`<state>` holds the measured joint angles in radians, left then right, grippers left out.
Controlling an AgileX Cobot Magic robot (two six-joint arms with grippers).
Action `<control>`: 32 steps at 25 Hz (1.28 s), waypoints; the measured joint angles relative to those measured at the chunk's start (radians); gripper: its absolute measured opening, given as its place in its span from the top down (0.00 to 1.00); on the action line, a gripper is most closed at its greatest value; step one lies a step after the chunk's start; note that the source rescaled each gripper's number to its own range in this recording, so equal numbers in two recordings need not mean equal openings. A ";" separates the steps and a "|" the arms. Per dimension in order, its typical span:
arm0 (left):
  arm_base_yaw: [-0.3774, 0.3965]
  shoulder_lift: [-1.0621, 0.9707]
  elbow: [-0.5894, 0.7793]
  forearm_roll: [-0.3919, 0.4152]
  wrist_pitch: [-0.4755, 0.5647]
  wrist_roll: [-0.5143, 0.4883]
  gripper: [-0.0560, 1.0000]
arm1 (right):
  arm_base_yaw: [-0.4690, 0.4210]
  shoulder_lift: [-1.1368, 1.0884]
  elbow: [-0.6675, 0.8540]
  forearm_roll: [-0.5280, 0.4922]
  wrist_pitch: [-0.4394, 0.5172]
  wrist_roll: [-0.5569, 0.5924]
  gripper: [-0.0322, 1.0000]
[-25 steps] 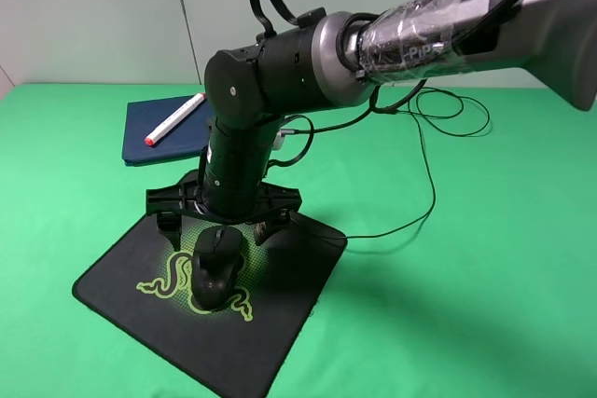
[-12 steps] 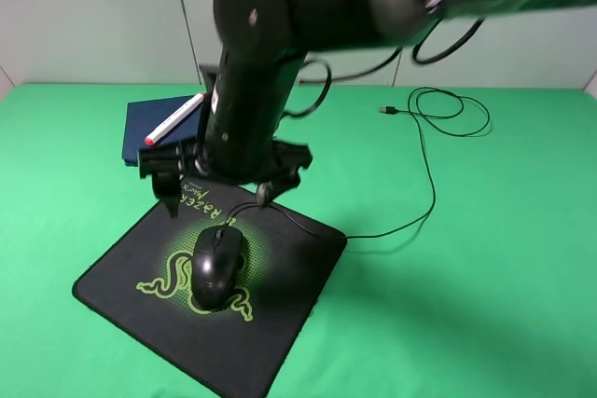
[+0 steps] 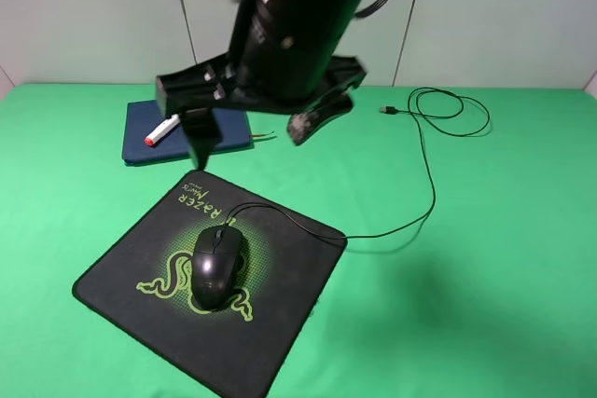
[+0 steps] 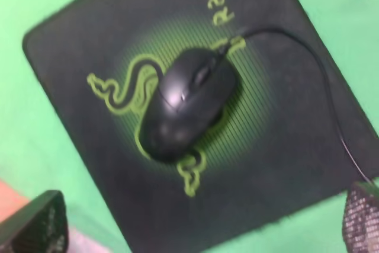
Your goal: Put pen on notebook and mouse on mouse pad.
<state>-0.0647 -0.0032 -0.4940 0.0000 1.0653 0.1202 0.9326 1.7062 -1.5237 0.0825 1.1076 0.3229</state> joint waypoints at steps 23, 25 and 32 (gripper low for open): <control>0.000 0.000 0.000 0.000 0.001 0.000 0.00 | 0.000 -0.556 0.470 -0.008 0.116 -0.204 0.00; 0.000 0.000 0.000 0.000 0.001 0.000 0.00 | 0.000 -0.628 0.500 -0.018 0.117 -0.208 0.00; 0.000 0.000 0.000 0.000 0.001 0.000 0.00 | 0.000 -0.864 0.559 -0.021 0.119 -0.211 0.00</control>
<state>-0.0647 -0.0032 -0.4940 0.0000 1.0660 0.1202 0.9326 0.8421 -0.9651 0.0618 1.2266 0.1115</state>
